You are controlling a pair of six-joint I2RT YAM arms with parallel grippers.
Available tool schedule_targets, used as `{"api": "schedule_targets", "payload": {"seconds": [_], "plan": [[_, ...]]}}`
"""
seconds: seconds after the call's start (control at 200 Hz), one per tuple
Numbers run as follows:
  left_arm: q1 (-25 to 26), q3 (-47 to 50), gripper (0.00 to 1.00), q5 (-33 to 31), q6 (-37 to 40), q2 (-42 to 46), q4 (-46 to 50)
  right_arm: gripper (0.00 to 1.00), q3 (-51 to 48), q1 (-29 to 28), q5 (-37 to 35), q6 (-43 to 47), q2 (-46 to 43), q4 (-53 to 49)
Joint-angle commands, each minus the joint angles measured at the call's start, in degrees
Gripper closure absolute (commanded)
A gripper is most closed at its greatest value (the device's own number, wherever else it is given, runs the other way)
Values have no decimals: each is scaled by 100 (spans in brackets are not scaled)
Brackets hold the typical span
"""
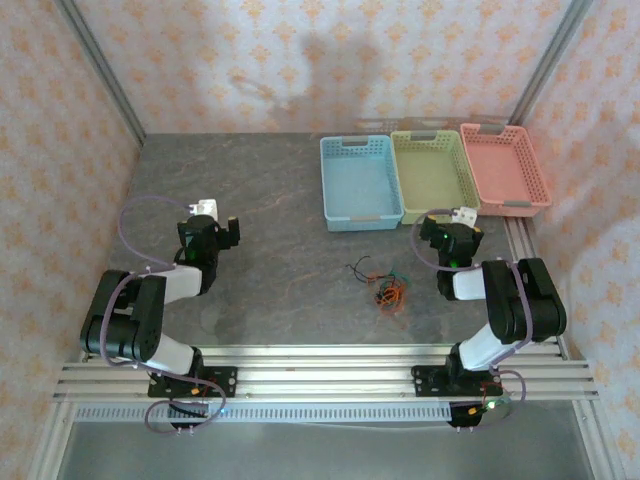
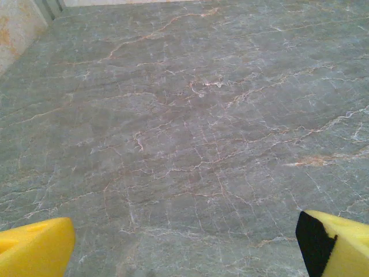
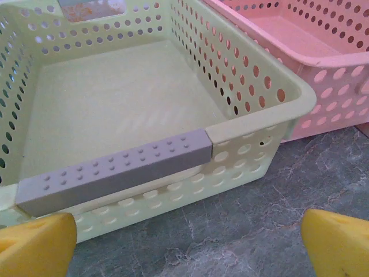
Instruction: Untangle the cables
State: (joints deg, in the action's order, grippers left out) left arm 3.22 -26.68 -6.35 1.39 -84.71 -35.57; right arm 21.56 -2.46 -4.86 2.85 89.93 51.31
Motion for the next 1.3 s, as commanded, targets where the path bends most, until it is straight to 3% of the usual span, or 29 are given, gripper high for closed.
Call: {"api": "schedule_targets", "payload": {"seconds": [0.0,1.196,1.296], "plan": [[-24,-110,0,35,-62,16,-29,1,54,9,54,5,-89,46],[-24,-119,0,42,-65,11,-13,1,49,9,48,11,-94,63],[74,-175,0,-236,-31,119,111,1,-52,9,8,-6,-337,78]]}}
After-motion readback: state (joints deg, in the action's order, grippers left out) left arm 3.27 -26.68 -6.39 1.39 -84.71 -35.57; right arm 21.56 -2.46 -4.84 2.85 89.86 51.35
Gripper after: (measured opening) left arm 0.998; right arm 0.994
